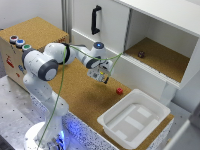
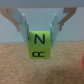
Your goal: Place the yellow block on top of the pink block
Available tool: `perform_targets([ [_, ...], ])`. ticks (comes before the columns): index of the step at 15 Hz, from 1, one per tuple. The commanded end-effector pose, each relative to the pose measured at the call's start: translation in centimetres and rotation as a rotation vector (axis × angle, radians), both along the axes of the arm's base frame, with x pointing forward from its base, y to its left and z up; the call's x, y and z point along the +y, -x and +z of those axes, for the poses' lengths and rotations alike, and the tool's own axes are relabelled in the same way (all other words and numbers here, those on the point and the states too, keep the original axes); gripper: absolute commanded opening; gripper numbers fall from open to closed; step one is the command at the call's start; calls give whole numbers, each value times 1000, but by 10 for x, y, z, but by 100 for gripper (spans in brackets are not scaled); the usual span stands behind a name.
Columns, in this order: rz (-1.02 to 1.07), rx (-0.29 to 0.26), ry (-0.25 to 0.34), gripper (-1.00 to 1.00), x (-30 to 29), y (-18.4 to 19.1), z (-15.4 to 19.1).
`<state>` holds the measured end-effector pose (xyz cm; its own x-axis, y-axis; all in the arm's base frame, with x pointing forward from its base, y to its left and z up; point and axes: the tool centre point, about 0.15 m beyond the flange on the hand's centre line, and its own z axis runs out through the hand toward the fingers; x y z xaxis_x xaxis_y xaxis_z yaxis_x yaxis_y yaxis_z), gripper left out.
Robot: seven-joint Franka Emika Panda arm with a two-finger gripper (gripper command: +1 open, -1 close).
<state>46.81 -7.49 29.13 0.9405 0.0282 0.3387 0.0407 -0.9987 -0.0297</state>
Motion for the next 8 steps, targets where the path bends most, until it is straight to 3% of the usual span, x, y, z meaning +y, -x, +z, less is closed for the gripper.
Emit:
perform_targets([
  [1,-49,42,21,-100,-60,-32,-13],
  [5,-77,80,32,-100,-80,-50,-29],
  [8,-78,69,62,-100,-91,-60,-19],
])
